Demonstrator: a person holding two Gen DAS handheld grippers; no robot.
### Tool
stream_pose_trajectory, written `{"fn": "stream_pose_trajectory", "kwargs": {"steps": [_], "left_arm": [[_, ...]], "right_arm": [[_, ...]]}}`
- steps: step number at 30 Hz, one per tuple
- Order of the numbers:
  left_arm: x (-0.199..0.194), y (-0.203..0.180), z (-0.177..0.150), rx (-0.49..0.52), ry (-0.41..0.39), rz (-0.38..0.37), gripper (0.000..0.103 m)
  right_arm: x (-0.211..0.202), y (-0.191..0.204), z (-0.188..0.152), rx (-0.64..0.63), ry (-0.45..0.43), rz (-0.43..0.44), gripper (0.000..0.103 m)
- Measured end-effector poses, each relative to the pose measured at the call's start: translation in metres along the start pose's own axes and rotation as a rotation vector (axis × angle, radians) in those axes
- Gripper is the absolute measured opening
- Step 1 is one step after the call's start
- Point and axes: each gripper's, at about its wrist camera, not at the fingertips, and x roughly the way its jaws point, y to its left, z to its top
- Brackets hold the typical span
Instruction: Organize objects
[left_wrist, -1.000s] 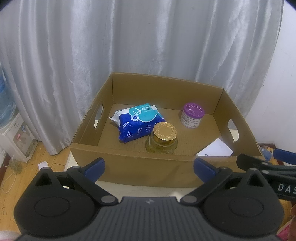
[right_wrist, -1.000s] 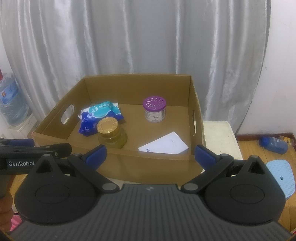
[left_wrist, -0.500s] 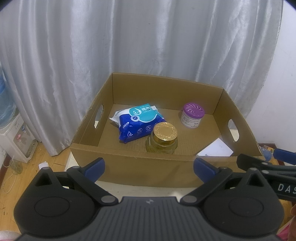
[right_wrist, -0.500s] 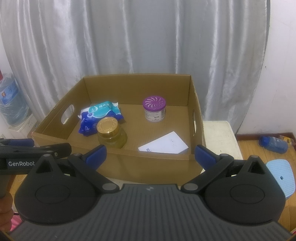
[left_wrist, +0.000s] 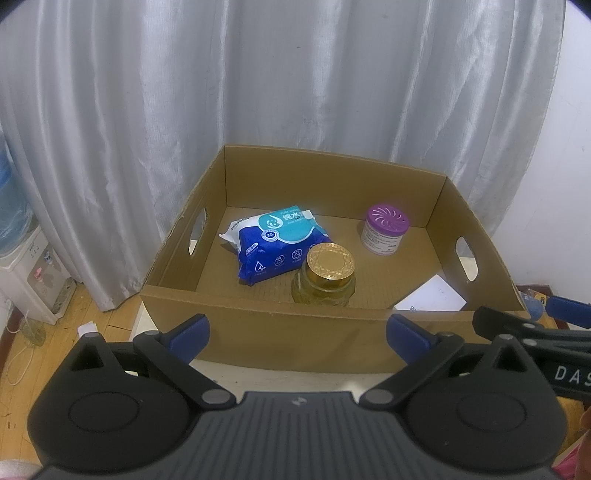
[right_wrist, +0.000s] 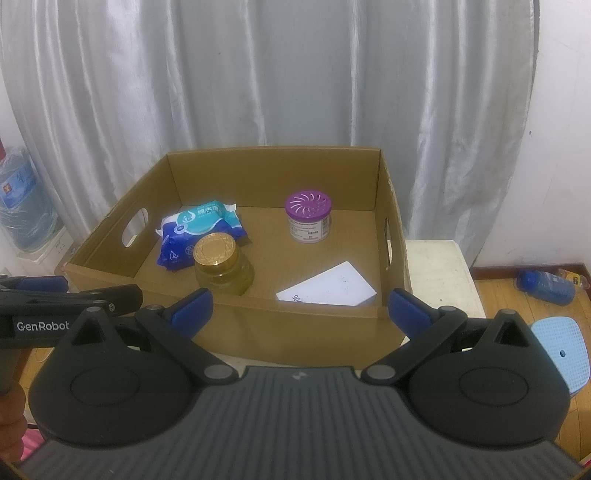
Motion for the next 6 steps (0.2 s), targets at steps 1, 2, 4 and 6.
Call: {"fn": "stream_pose_trajectory", "kwargs": {"steps": [1, 2, 4, 6], "left_arm": [[-0.0002, 0.0000, -0.0001, 0.001, -0.002, 0.000, 0.102], [0.0001, -0.0003, 0.0002, 0.000, -0.001, 0.000, 0.102], [0.0000, -0.0001, 0.0001, -0.001, -0.001, 0.000, 0.102], [-0.0001, -0.0001, 0.0001, 0.001, -0.001, 0.000, 0.102]], "right_arm": [[0.0001, 0.0000, 0.0000, 0.001, 0.001, 0.000, 0.102], [-0.0001, -0.0003, 0.0000, 0.002, 0.001, 0.001, 0.102], [0.0001, 0.0001, 0.0000, 0.000, 0.000, 0.001, 0.102], [0.0001, 0.0000, 0.0001, -0.001, -0.001, 0.000, 0.102]]}}
